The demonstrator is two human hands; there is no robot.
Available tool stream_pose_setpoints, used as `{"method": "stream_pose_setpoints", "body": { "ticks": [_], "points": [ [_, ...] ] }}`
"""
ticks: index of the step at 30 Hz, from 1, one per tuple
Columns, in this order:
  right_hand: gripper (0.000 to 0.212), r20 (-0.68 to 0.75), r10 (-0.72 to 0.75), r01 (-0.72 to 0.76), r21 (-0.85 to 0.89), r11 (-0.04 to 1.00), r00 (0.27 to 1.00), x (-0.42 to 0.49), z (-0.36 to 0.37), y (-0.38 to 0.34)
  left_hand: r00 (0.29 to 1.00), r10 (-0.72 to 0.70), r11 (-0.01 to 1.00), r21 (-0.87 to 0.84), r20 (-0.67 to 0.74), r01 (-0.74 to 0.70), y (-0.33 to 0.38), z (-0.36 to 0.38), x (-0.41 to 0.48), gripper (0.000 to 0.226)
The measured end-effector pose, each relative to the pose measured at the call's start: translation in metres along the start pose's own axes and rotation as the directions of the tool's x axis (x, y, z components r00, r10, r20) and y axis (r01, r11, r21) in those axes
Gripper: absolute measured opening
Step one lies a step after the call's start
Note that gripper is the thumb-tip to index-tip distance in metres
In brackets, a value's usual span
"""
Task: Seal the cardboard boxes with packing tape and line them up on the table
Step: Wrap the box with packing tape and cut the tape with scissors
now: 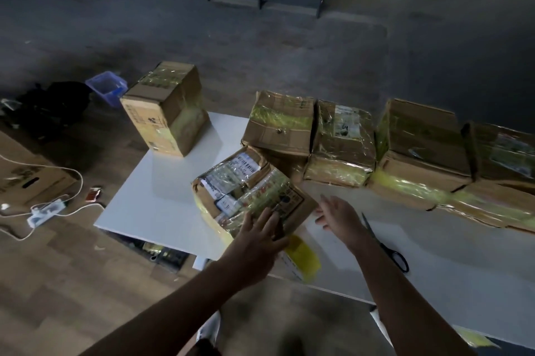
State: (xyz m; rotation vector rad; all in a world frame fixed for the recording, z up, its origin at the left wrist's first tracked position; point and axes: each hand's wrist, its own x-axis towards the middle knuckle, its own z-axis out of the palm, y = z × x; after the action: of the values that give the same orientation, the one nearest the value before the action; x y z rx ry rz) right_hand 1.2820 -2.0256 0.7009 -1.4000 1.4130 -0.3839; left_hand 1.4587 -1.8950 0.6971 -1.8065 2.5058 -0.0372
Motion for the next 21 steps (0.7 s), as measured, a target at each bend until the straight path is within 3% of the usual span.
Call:
{"method": "stream_pose_setpoints", "body": {
  "ticks": [5,10,14,17,21],
  "points": [
    [0.044,-0.039,-0.17,0.153,-0.282,0.947,0.985,-0.003,0.01,-0.002,0.997,0.071,0.997,-0.034,-0.023,-0.072,-0.003,0.0,-0.007,0.054],
    [0.047,0.003,-0.172,0.15,-0.512,0.846,0.985,-0.016,0.017,-0.008,0.979,0.202,0.973,-0.108,-0.016,-0.203,-0.02,0.003,-0.021,0.059],
    [0.04,0.014,-0.11,0.098,-0.576,0.811,0.994,-0.034,0.016,-0.011,0.968,0.251,0.95,-0.201,0.03,-0.24,-0.034,0.002,-0.023,0.056],
    [0.035,-0.066,-0.107,0.051,-0.574,0.817,0.992,-0.043,0.021,-0.014,0.966,0.259,0.945,-0.206,-0.005,-0.254,-0.035,-0.004,-0.017,0.052],
    [0.031,-0.174,-0.101,-0.005,-0.522,0.853,0.98,-0.051,0.03,-0.009,0.991,0.129,0.976,-0.169,-0.04,-0.134,-0.019,-0.015,-0.006,0.054]
  ]
}}
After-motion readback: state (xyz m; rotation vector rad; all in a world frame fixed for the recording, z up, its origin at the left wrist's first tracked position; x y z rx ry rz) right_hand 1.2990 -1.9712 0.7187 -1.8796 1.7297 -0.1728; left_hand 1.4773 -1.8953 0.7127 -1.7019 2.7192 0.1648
